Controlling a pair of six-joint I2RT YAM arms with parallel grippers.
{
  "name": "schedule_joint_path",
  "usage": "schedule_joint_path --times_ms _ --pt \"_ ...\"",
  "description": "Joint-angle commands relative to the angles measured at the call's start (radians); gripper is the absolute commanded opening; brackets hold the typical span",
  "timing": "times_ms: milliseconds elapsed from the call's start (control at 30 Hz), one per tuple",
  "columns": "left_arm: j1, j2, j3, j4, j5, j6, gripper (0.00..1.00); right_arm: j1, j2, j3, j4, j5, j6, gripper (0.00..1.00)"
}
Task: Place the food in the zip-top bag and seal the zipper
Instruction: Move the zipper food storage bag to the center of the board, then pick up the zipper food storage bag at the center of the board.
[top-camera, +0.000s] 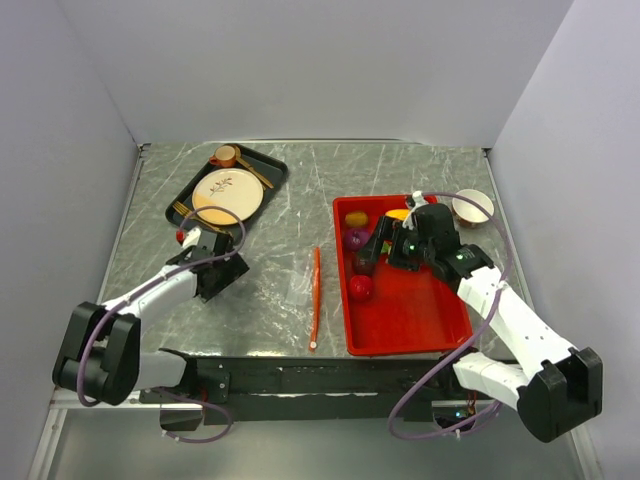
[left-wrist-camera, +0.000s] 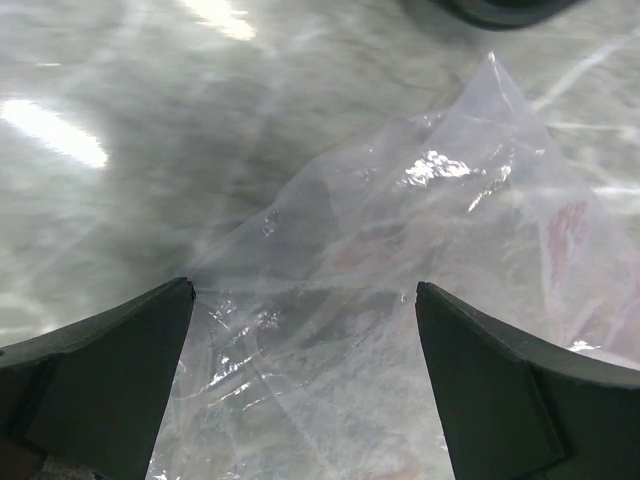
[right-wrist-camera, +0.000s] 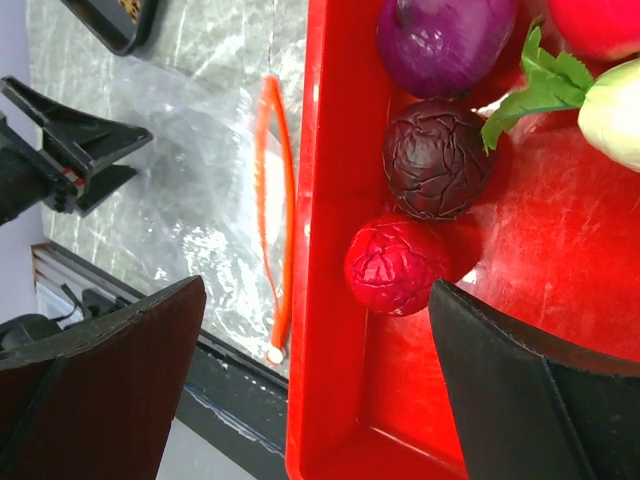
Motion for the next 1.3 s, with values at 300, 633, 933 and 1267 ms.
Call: schedule_joint_path --times_ms 300,633,933,1267 --pt "-0.033 -0.274 0.171 -0.087 0.064 0.18 0.99 0.012 0.007 0.04 0.032 0.008 -0.029 1.0" --pt "-0.434 -0.072 0.343 -0.201 -0.202 0.127 0.99 0.012 -0.005 0.063 -0.014 0.192 0.015 1.0" --pt "-0.645 0.176 0.505 -0.332 -0.316 0.077 0.97 0.009 -0.03 0.095 -0.104 0.38 0.047 1.0" --pt "-0.68 0.242 0.498 -0.203 -0.171 0.085 0.88 0.008 -0.057 0.072 -0.11 0.39 0.049 1.0"
